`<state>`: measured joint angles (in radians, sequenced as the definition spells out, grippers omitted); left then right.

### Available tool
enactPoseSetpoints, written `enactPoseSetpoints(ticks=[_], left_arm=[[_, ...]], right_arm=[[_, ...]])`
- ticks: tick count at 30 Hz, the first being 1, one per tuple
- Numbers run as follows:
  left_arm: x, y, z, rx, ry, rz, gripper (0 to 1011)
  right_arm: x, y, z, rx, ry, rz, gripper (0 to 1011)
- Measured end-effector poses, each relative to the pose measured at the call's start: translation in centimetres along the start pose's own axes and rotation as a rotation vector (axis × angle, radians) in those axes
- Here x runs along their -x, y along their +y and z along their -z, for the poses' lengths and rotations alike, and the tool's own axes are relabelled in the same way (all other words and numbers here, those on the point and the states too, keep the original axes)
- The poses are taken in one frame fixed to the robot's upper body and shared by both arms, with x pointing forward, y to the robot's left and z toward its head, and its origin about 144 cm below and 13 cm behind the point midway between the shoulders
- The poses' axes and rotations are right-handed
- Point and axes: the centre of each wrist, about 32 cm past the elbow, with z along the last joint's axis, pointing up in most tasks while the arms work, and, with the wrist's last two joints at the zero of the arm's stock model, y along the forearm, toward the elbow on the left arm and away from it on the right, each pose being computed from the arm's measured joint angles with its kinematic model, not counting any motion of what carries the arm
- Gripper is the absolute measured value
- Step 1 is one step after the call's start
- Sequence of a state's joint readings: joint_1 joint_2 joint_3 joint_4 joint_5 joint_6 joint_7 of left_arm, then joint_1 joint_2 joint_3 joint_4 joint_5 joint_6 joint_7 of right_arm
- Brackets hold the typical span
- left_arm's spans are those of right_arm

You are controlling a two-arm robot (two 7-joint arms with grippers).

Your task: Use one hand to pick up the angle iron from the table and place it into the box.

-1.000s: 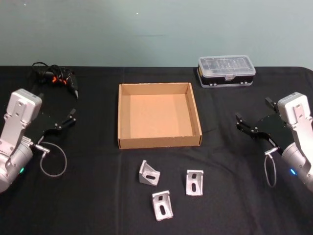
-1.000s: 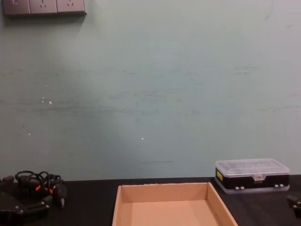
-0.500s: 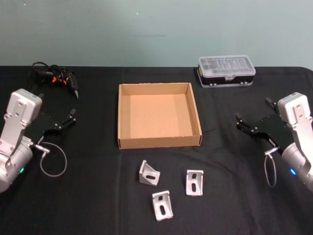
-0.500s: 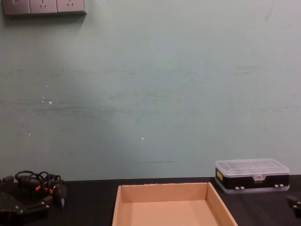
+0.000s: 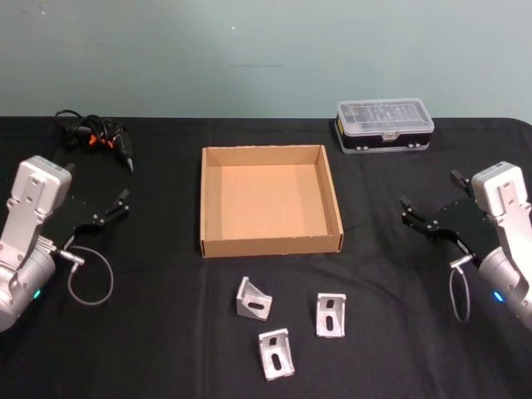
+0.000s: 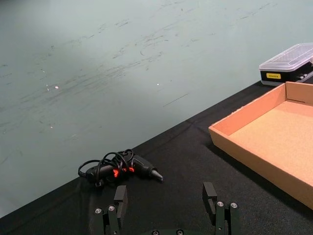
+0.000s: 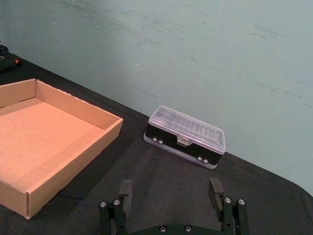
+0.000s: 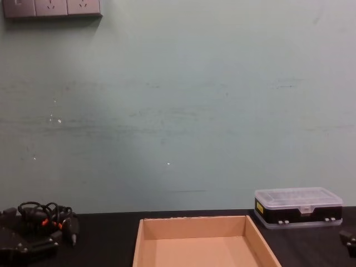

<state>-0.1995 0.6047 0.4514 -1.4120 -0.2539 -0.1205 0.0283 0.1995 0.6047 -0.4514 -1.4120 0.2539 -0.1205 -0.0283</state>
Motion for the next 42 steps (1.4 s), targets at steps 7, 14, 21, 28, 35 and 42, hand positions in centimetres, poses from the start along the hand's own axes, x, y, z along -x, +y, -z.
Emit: enactPoseSetpoints(ticks=[7,14,21,28,35,42], left_arm=[[0.0,0.0,0.0,0.0,0.0,0.0,1011],[0.0,0.0,0.0,0.0,0.0,0.0,1011],[0.0,0.0,0.0,0.0,0.0,0.0,1011],[0.0,0.0,0.0,0.0,0.0,0.0,1011],[0.0,0.0,0.0,0.0,0.0,0.0,1011],[0.0,0.0,0.0,0.0,0.0,0.0,1012]], right_arm=[[0.0,0.0,0.0,0.0,0.0,0.0,1000],[0.0,0.0,0.0,0.0,0.0,0.0,1000],[0.0,0.0,0.0,0.0,0.0,0.0,1000],[0.0,0.0,0.0,0.0,0.0,0.0,1000],[0.0,0.0,0.0,0.0,0.0,0.0,1000],[0.0,0.0,0.0,0.0,0.0,0.0,1000]])
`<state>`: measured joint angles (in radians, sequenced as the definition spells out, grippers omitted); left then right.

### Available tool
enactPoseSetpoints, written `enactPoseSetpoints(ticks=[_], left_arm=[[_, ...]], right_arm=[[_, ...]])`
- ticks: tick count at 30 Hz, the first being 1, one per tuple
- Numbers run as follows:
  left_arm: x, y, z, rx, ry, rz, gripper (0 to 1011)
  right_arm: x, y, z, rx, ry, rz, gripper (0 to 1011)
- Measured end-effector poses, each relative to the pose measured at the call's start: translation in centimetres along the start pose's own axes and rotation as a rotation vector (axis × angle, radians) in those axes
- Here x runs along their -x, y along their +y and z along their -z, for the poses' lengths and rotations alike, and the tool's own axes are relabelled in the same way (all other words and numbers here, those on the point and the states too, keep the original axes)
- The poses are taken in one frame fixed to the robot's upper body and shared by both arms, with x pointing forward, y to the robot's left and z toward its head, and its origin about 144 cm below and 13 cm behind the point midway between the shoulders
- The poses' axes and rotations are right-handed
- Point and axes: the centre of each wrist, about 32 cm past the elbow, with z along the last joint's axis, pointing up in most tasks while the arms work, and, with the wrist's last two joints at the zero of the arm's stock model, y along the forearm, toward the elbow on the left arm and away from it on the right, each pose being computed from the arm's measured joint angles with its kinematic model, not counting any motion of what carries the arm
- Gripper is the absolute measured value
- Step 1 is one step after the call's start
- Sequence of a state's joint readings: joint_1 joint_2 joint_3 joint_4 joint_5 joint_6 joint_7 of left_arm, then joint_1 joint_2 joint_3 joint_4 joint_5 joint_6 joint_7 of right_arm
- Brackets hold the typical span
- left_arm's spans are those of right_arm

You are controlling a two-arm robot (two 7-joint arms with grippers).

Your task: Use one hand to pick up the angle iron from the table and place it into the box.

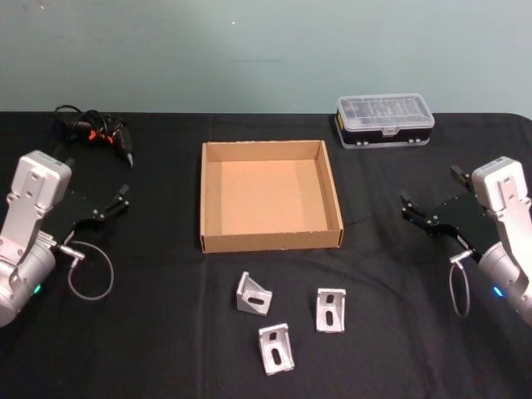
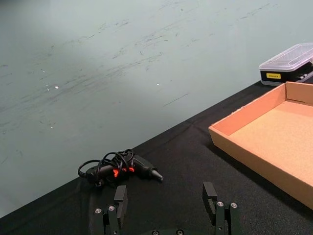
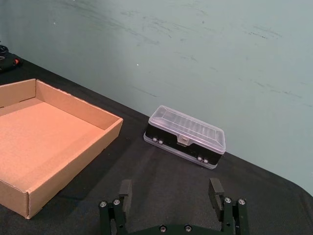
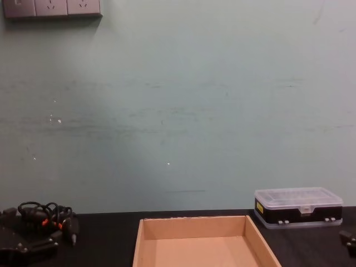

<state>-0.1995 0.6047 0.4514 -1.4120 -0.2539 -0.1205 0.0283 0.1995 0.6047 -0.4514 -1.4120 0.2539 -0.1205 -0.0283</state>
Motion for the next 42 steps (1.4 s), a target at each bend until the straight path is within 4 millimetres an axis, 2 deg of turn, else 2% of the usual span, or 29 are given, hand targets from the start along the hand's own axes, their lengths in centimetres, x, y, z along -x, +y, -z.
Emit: enactPoseSetpoints(ticks=[15,22,28,32,33,42], left_arm=[[0.0,0.0,0.0,0.0,0.0,0.0,1011],[0.0,0.0,0.0,0.0,0.0,0.0,1011],[0.0,0.0,0.0,0.0,0.0,0.0,1011],[0.0,0.0,0.0,0.0,0.0,0.0,1011],[0.0,0.0,0.0,0.0,0.0,0.0,1011],[0.0,0.0,0.0,0.0,0.0,0.0,1011]], right_arm=[[-0.1,-0.2,0.0,-0.006,0.022,-0.005,1000],[-0.8,-1.1,-1.2,-0.046,0.043,-0.052,1000],[-2.0,-2.3,-3.0,-0.073,0.067,-0.118,1000],[-3.4,-3.0,-4.3,-0.075,0.087,-0.192,1000],[-4.3,-3.3,-5.1,-0.064,0.095,-0.266,1000],[-6.7,-3.2,-7.0,-0.012,0.11,-0.517,1000]])
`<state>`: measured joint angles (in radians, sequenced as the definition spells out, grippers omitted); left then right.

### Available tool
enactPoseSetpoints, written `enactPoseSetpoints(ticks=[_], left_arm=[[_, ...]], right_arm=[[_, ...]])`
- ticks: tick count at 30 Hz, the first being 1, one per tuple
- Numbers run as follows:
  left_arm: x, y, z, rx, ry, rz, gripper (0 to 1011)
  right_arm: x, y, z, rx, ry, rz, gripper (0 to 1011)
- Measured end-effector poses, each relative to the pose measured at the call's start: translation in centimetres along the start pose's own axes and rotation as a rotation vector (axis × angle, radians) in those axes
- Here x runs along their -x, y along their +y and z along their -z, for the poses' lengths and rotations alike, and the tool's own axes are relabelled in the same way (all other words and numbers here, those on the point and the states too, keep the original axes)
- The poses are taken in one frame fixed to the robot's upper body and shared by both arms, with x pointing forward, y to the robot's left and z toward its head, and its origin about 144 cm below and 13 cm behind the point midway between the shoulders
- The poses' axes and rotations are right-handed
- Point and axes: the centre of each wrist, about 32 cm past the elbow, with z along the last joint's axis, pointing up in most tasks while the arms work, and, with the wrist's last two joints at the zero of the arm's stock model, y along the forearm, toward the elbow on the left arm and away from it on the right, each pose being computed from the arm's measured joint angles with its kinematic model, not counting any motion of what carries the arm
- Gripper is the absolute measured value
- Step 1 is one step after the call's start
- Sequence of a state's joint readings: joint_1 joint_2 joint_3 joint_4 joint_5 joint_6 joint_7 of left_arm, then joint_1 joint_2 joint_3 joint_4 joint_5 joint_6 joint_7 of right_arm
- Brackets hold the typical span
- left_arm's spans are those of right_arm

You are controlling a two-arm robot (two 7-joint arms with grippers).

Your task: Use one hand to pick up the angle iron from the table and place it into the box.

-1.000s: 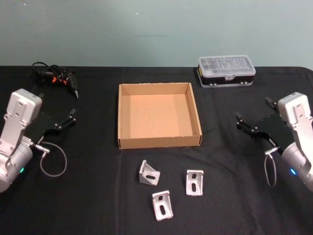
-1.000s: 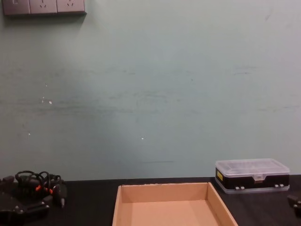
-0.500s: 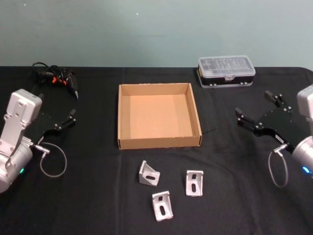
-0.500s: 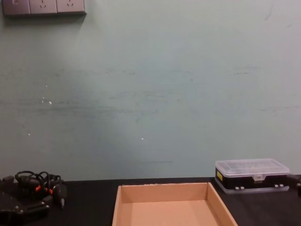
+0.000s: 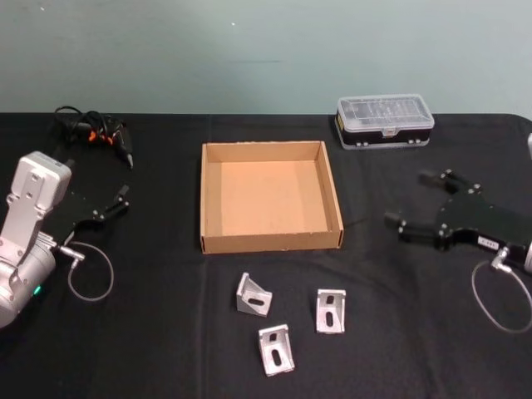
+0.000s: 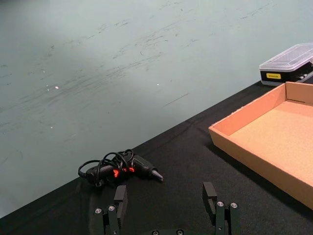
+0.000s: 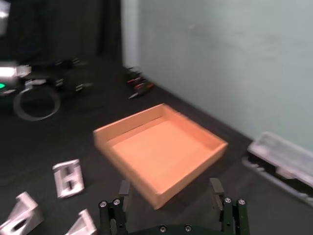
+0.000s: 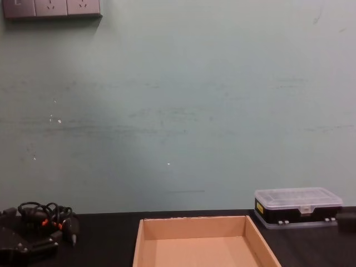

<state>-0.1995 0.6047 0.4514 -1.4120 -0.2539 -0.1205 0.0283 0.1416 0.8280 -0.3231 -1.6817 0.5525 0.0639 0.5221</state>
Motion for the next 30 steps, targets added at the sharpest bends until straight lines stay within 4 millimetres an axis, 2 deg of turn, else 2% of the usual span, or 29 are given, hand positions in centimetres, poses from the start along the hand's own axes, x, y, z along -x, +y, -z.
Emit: enactPoseSetpoints(ticks=[12,30], left_arm=[[0.0,0.0,0.0,0.0,0.0,0.0,1011],[0.0,0.0,0.0,0.0,0.0,0.0,1011]], right_arm=[[-1.1,2.5,0.6,0.142,0.019,-0.236,1000],[-0.8,6.0,1.3,0.236,0.025,-0.416,1000]])
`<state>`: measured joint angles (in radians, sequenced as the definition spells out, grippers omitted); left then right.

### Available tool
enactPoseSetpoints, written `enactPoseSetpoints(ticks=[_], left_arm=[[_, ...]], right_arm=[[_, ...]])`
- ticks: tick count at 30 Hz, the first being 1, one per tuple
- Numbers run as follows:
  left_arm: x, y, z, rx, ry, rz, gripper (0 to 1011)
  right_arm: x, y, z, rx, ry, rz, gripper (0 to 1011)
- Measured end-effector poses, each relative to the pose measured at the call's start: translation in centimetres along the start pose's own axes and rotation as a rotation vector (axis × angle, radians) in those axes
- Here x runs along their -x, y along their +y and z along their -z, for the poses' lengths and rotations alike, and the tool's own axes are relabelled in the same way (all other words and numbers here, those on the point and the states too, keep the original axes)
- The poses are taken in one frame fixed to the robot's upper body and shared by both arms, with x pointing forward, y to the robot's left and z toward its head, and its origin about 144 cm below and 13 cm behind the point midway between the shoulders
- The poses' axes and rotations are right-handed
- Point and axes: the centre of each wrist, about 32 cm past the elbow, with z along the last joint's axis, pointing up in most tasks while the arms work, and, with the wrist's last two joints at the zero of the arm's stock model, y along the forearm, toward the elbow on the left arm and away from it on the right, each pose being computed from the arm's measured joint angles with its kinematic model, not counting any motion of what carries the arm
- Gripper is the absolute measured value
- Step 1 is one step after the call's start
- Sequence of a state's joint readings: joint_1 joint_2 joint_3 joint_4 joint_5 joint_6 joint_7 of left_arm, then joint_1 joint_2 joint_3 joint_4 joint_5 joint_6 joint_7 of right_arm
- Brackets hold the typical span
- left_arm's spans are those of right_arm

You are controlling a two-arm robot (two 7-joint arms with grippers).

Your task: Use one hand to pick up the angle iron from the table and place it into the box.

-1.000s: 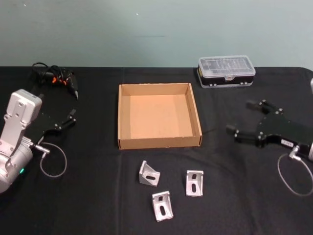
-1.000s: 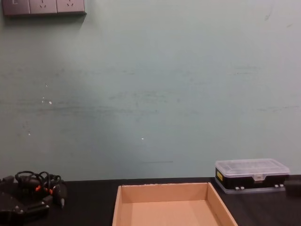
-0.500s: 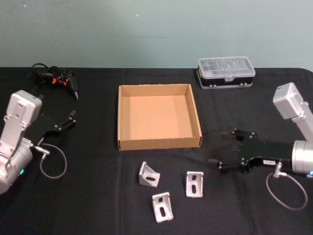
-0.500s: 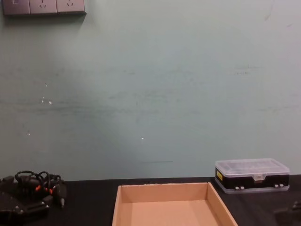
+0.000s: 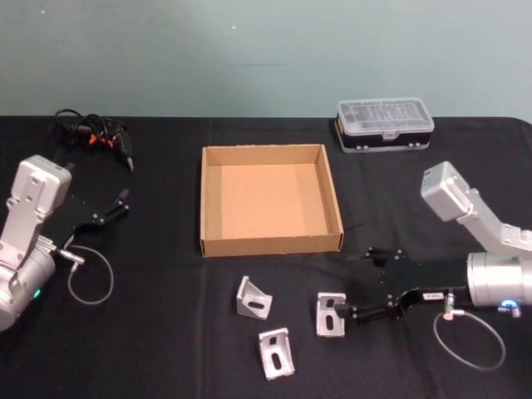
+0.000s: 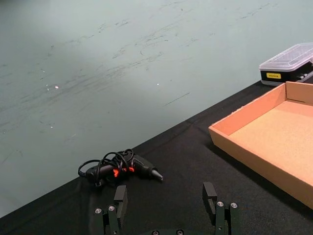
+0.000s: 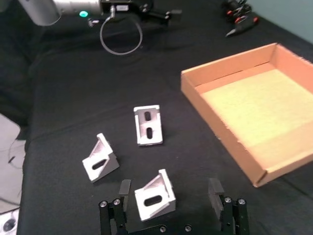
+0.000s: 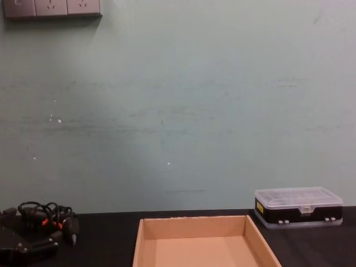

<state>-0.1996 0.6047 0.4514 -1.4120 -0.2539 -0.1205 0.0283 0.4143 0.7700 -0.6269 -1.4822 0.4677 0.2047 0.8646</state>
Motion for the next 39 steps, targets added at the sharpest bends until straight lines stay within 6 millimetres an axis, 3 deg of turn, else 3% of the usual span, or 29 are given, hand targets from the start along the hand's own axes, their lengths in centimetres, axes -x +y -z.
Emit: enactPoseSetpoints(ticks=[15,39], left_arm=[[0.0,0.0,0.0,0.0,0.0,0.0,1011],[0.0,0.0,0.0,0.0,0.0,0.0,1011]], right_arm=[[-0.5,2.2,0.1,0.036,-0.008,-0.057,1000],[-1.1,3.2,1.0,0.052,0.009,-0.055,967]])
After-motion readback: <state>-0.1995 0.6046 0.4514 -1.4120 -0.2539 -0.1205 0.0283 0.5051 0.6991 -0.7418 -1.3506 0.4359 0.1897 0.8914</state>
